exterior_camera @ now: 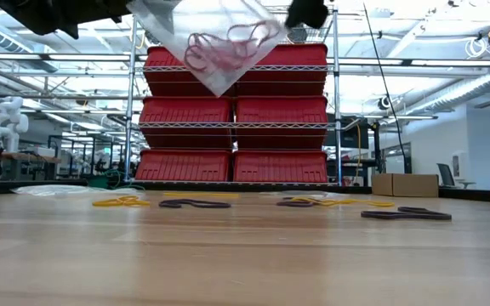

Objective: Sort rubber bands
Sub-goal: Close the zip bag

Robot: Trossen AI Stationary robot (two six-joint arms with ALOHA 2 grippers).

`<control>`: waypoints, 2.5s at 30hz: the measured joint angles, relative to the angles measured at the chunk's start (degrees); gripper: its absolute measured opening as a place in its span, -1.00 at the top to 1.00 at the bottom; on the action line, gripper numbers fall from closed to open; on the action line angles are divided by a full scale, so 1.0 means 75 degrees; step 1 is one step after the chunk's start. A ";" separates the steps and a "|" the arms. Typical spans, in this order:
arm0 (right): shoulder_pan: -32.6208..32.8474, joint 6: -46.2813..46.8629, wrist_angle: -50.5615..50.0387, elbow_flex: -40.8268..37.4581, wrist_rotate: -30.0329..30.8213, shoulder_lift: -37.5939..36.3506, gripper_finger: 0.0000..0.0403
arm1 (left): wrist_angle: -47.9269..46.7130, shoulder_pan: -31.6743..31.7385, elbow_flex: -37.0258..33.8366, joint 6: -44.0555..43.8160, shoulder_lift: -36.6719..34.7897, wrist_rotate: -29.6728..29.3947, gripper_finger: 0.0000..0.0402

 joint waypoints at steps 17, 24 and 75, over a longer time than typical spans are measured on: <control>-0.0022 0.3240 1.1950 -0.9597 -0.0019 -0.3201 0.26 | -0.0039 0.0000 0.0000 0.0108 -0.0003 -0.0112 1.00; 0.0170 0.3431 1.5688 -1.0278 0.0808 -0.1993 0.27 | -0.0032 0.0000 0.0000 0.0093 -0.0003 -0.0112 1.00; 0.0427 0.1379 0.9030 -0.5933 0.0062 -0.2368 1.00 | -0.0444 0.0000 0.0000 0.0103 -0.0012 -0.0517 0.78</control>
